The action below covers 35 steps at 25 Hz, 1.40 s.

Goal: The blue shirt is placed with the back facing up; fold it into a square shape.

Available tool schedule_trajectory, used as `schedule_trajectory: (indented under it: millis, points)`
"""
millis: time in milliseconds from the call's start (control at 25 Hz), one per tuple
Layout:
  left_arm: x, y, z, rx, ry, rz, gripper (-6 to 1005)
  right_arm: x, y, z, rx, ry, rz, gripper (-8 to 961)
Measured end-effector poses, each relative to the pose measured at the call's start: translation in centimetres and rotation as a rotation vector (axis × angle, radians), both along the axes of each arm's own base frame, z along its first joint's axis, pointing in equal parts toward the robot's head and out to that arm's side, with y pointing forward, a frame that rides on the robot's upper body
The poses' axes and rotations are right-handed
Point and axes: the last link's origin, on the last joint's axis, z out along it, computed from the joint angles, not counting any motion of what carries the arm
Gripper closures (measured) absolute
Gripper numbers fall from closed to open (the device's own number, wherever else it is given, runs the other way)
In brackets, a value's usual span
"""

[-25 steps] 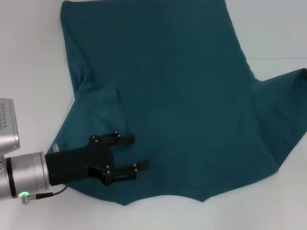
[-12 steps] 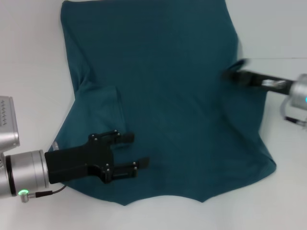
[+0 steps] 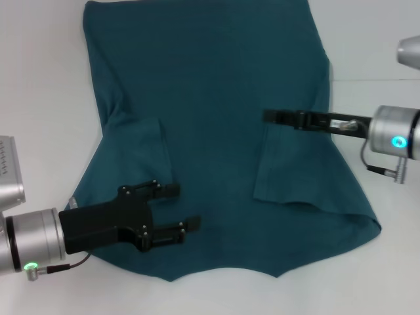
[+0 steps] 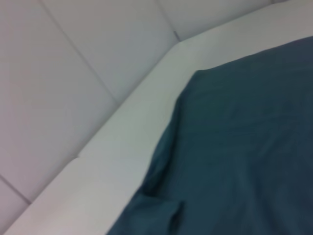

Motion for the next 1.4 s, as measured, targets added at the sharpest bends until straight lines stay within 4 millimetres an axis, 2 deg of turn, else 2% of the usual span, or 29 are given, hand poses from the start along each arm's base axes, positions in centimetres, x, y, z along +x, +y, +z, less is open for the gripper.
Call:
schedule_trajectory:
  millis: [160, 280, 480, 680, 840, 1080, 1200, 1400]
  points:
    - [0.0, 0.0, 0.0, -0.002, -0.002, 0.004, 205, 1.9, -0.5, 1.1, 0.013, 0.003, -0.054, 407]
    - [-0.1, 0.0, 0.1, -0.009, -0.011, 0.024, 205, 2.9, -1.2, 2.2, 0.017, 0.033, -0.063, 315]
    - [-0.3, 0.2, 0.6, -0.014, -0.033, 0.074, 204, 3.2, -2.7, 3.0, -0.018, 0.088, -0.029, 163]
    - [-1.0, -0.1, 1.1, -0.014, -0.04, 0.131, 204, 4.0, -3.6, 2.9, -0.023, 0.101, -0.046, 33]
    - [-2.2, 0.3, 2.1, 0.011, -0.054, 0.255, 204, 4.3, -3.9, 2.7, -0.02, 0.109, -0.054, 24]
    - [-5.1, 0.9, 4.2, 0.117, -0.052, 0.459, 205, 4.4, -4.0, 2.5, -0.011, 0.115, -0.065, 19]
    - [-7.1, 0.6, 5.3, 0.174, -0.058, 0.58, 204, 4.3, -3.8, 2.4, -0.008, 0.114, -0.066, 18]
    - [-8.4, 0.0, 5.8, 0.188, -0.06, 0.658, 204, 4.0, -3.5, 2.4, -0.004, 0.115, -0.067, 18]
